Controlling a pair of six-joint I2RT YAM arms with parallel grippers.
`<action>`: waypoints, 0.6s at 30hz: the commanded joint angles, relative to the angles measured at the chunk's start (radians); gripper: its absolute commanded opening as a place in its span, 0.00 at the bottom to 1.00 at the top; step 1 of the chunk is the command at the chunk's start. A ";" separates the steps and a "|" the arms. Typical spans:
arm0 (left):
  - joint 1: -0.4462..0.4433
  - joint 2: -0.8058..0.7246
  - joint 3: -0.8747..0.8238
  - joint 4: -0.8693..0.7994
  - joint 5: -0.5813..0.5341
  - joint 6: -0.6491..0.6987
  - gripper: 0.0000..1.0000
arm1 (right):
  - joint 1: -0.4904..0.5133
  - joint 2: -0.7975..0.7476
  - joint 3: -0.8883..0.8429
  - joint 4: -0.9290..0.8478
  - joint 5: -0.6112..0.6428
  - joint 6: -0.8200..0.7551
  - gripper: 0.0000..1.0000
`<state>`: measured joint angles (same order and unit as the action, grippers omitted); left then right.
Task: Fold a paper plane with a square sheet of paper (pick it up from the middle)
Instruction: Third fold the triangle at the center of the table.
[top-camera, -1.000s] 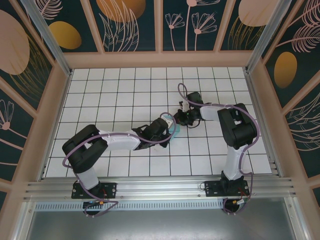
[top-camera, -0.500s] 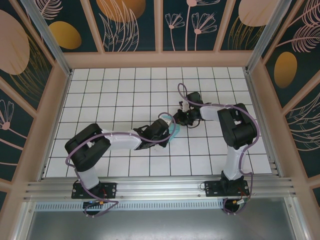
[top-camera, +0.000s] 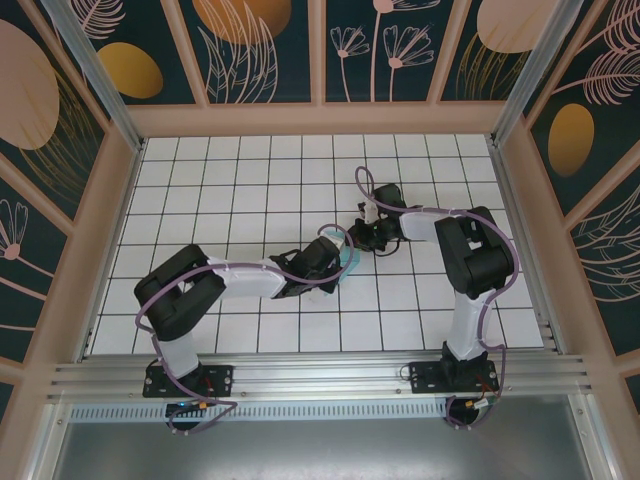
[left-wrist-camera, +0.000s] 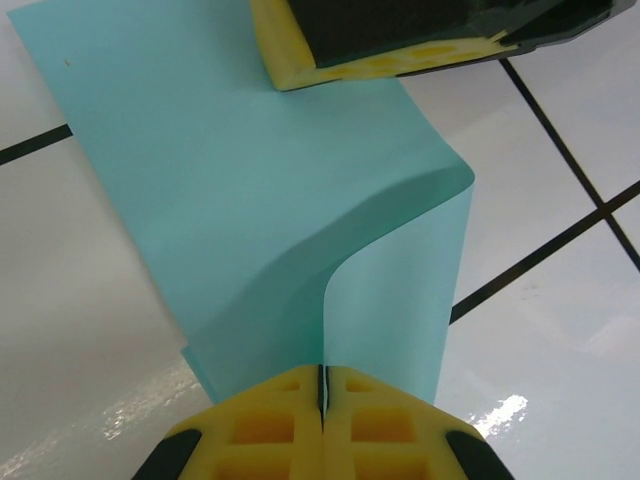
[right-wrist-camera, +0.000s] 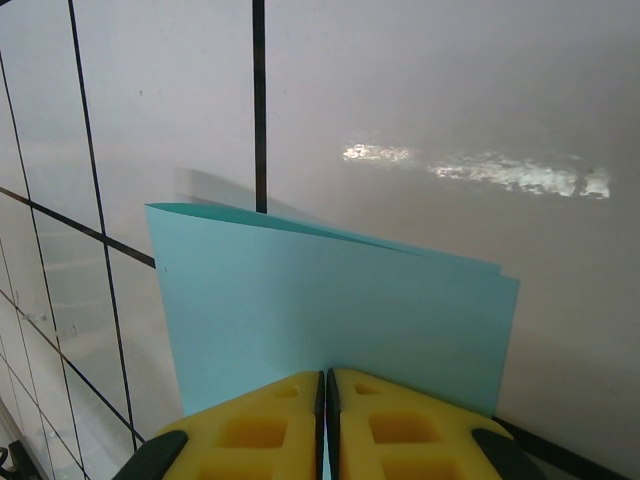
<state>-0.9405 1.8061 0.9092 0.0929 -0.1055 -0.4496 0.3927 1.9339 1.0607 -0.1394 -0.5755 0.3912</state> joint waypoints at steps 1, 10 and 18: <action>0.009 0.018 0.013 -0.014 -0.020 -0.001 0.00 | 0.015 0.028 -0.005 -0.042 0.035 -0.005 0.15; 0.008 0.013 -0.011 -0.009 -0.033 -0.032 0.00 | 0.016 0.029 -0.011 -0.039 0.039 0.001 0.15; 0.009 -0.011 -0.037 0.007 -0.008 -0.059 0.00 | 0.016 0.034 -0.011 -0.036 0.042 0.003 0.15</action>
<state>-0.9405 1.8076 0.8970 0.0948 -0.1150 -0.4808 0.3927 1.9339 1.0607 -0.1390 -0.5751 0.3946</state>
